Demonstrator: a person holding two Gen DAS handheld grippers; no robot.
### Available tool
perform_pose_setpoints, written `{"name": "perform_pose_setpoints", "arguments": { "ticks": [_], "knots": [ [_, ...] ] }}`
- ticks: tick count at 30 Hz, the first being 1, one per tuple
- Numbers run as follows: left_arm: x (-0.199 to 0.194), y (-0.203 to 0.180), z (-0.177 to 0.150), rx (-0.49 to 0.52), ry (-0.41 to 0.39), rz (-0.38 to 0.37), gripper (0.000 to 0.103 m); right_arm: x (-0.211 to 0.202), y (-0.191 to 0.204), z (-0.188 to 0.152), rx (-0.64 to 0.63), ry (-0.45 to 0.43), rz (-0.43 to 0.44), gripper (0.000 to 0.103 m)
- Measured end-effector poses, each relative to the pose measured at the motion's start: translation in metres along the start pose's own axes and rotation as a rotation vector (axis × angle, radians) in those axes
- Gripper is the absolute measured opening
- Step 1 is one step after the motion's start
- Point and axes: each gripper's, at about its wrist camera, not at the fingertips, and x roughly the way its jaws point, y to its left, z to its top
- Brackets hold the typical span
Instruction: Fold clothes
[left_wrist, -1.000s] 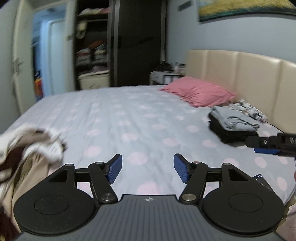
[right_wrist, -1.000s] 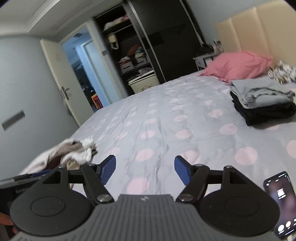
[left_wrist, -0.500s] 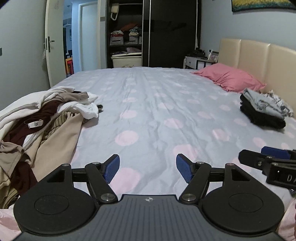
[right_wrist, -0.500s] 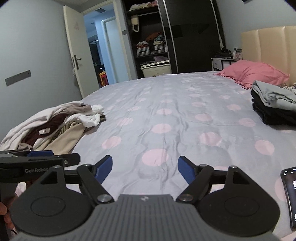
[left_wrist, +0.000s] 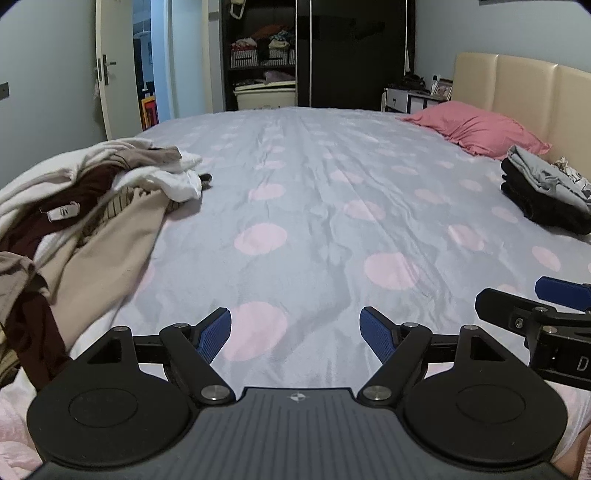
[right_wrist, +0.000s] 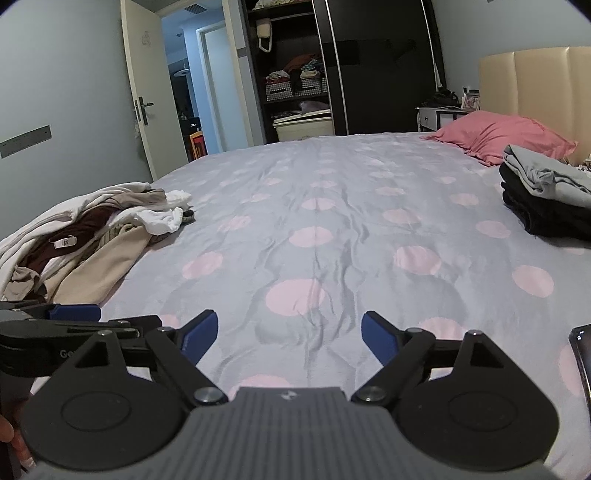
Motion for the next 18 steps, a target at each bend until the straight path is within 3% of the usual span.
{"name": "perform_pose_setpoints", "arguments": {
  "ticks": [18],
  "knots": [
    [0.014, -0.012, 0.004, 0.011, 0.015, -0.020, 0.076, 0.004, -0.005, -0.003, -0.001, -0.008, 0.007, 0.088]
  ]
}}
